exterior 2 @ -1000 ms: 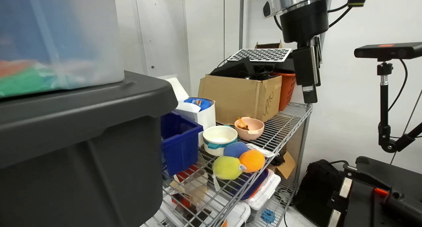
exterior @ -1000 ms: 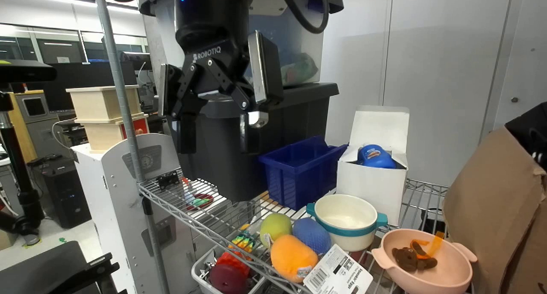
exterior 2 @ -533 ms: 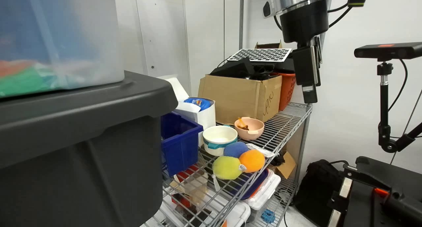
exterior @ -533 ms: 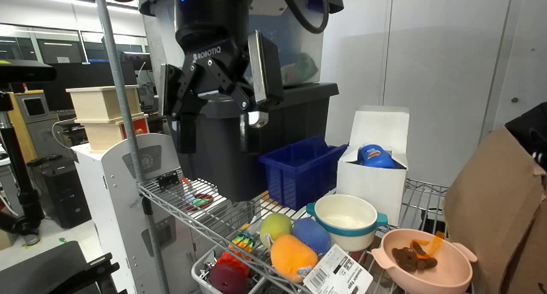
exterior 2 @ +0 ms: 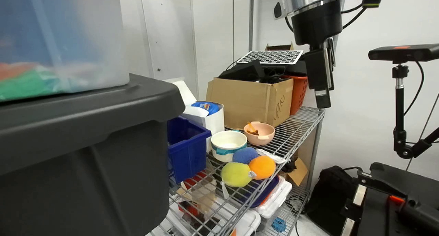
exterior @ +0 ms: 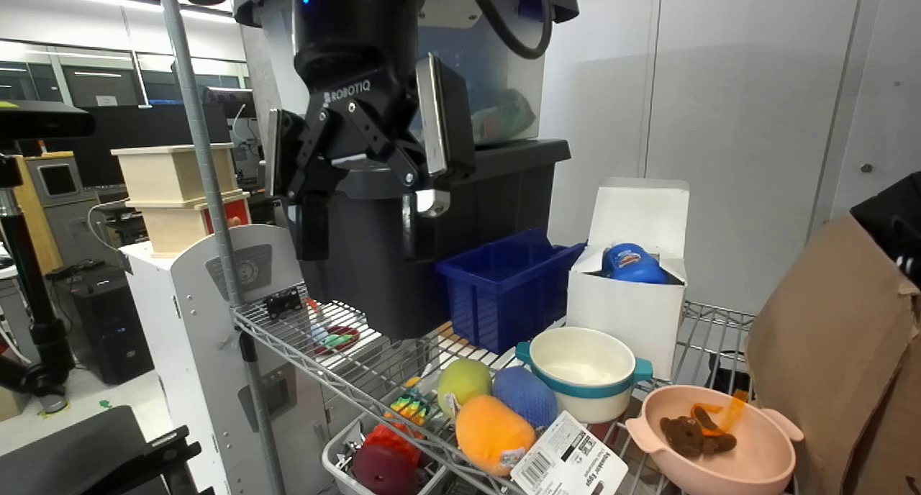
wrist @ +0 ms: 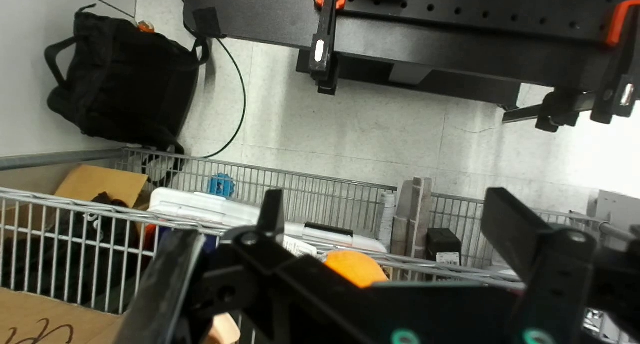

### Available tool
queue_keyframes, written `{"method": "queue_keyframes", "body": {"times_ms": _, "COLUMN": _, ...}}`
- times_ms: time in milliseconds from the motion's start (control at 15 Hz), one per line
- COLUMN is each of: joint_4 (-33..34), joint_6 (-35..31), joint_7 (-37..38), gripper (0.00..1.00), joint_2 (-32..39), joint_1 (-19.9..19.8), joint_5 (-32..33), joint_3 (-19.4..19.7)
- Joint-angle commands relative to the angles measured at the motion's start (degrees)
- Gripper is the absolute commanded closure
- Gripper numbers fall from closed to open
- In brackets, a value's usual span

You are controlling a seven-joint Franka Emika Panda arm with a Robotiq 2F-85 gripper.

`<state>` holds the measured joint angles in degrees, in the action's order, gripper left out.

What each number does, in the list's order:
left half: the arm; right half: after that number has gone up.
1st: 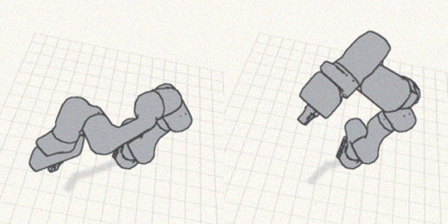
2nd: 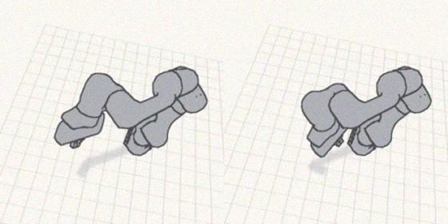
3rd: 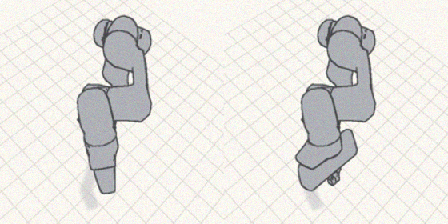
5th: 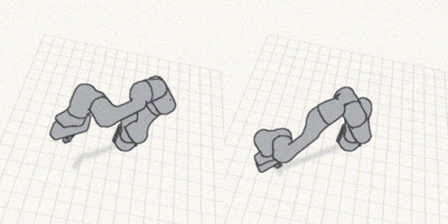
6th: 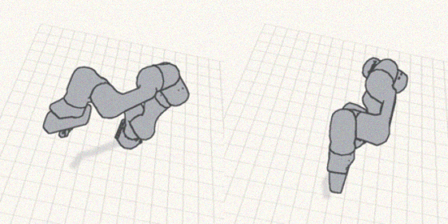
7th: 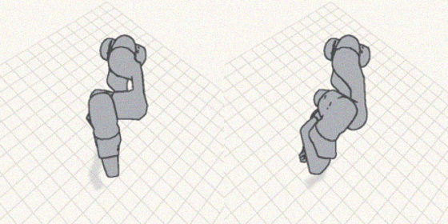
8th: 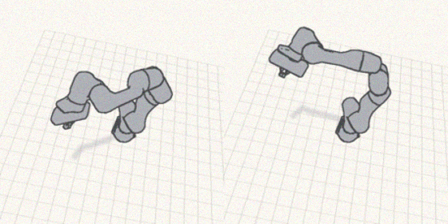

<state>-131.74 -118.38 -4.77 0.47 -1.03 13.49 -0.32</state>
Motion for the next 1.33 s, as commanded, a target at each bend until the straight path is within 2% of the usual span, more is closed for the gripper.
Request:
{"method": "queue_keyframes", "body": {"times_ms": 0, "joint_4": 1.3, "joint_6": 0.8, "joint_7": -0.1, "gripper": 0.00, "joint_2": 0.2, "joint_1": 0.2, "joint_5": -0.6, "joint_3": 0.3}}
{"method": "queue_keyframes", "body": {"times_ms": 933, "joint_4": 3.1, "joint_6": 0.4, "joint_7": -1.0, "gripper": 0.00, "joint_2": 1.5, "joint_1": 0.2, "joint_5": -2.7, "joint_3": 0.2}}
{"method": "queue_keyframes", "body": {"times_ms": 1133, "joint_4": 2.8, "joint_6": -0.5, "joint_7": -2.6, "gripper": 0.00, "joint_2": 1.6, "joint_1": 0.2, "joint_5": -4.7, "joint_3": 0.3}}
{"method": "queue_keyframes", "body": {"times_ms": 1267, "joint_4": 1.7, "joint_6": -0.2, "joint_7": -1.0, "gripper": 0.00, "joint_2": 0.7, "joint_1": 0.3, "joint_5": -3.6, "joint_3": 0.2}}
